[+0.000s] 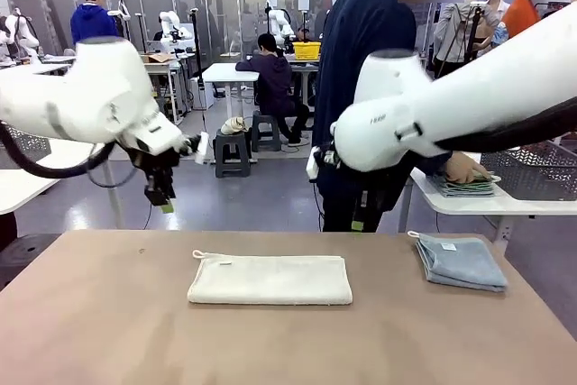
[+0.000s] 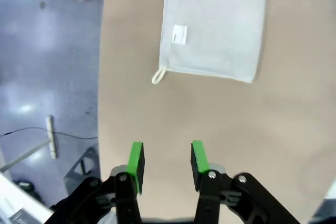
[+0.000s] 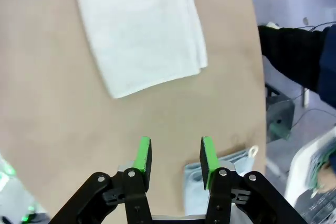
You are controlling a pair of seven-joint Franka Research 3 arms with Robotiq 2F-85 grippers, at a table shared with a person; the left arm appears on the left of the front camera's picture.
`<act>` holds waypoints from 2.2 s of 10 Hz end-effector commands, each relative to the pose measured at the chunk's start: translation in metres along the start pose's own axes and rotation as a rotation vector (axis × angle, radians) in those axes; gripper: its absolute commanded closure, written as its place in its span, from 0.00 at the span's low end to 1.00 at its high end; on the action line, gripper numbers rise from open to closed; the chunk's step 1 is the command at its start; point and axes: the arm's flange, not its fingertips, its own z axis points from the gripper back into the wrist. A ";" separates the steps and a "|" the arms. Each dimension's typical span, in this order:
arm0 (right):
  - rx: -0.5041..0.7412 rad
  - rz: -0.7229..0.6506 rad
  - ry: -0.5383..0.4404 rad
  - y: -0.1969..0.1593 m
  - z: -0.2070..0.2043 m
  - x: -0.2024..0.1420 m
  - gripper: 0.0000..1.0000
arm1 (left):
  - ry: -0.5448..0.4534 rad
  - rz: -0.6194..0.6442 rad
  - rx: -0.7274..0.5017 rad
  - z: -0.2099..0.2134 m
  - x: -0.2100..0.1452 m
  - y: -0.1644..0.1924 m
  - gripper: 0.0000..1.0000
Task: Fold the towels and place them in the basket.
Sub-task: When a person lays out a Towel with hook on the table, fold it in half twice.
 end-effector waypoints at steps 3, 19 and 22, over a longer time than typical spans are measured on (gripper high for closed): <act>0.100 -0.523 -0.052 0.062 0.056 -0.021 0.52 | -0.337 -0.028 -0.029 0.063 -0.053 -0.046 0.53; 0.046 -0.901 -0.005 0.077 0.061 -0.022 0.52 | -0.874 0.056 -0.242 0.034 -0.204 -0.041 0.53; 0.096 -1.200 0.018 0.070 0.047 -0.010 0.52 | -0.874 0.056 -0.242 0.034 -0.204 -0.041 0.53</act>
